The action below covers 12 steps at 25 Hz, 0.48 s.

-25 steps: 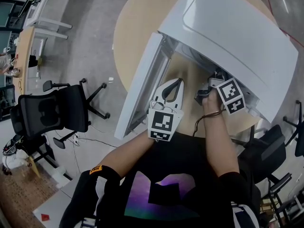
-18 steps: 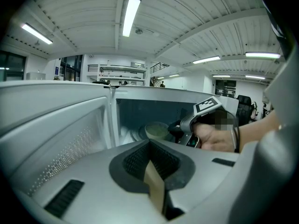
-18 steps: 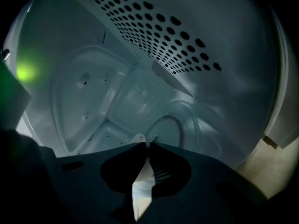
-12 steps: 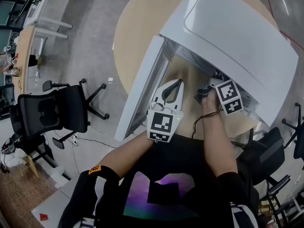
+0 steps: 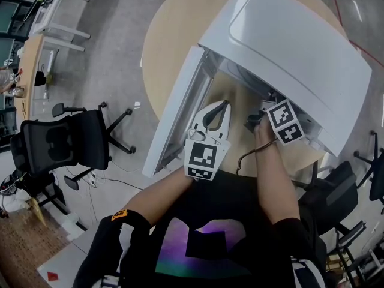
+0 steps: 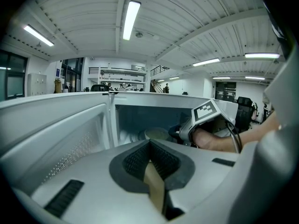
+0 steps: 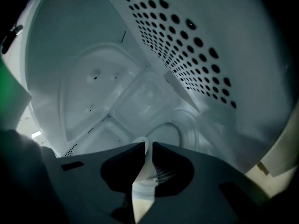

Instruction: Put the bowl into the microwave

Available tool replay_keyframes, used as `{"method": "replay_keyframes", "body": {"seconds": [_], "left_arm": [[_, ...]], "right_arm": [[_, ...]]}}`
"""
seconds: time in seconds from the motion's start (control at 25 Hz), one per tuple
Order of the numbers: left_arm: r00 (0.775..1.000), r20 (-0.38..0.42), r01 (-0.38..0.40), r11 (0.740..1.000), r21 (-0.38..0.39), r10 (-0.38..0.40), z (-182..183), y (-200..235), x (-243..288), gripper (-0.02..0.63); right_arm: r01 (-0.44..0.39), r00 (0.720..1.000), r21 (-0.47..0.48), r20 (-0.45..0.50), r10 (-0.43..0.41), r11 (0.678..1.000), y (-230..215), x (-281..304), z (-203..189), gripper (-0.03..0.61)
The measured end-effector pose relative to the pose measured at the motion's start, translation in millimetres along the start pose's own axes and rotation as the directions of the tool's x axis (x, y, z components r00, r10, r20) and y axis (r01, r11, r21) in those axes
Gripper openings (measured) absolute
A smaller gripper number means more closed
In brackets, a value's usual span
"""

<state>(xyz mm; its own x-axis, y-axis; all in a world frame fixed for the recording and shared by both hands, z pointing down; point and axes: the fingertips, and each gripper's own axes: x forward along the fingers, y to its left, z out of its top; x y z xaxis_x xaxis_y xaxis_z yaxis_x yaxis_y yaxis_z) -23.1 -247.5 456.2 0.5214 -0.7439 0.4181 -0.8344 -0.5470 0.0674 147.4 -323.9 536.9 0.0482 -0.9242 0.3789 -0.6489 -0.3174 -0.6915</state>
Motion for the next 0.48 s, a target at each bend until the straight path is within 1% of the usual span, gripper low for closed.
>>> {"method": "replay_keyframes", "body": {"seconds": [0.28,0.4,0.48], "left_arm": [[1.0,0.019,-0.011,1.0,0.004,0.011,3.8,-6.1,-6.7,0.044],[0.999,0.029,-0.014,1.0,0.006,0.013,4.6,-11.8,-10.8,0.044],[0.999,0.035,-0.019,1.0,0.006,0.018,4.4,-15.0,-14.1,0.044]], "right_arm": [[-0.005,1.0,-0.075,-0.015,0.004,0.997,-4.9,-23.7,-6.3,0.035],[-0.052,0.999,-0.135,-0.018,0.05,0.989,3.8,-35.9,-6.6,0.037],[-0.083,0.996,-0.193,-0.028,0.08,0.978,11.4,-47.7,-7.4,0.035]]}}
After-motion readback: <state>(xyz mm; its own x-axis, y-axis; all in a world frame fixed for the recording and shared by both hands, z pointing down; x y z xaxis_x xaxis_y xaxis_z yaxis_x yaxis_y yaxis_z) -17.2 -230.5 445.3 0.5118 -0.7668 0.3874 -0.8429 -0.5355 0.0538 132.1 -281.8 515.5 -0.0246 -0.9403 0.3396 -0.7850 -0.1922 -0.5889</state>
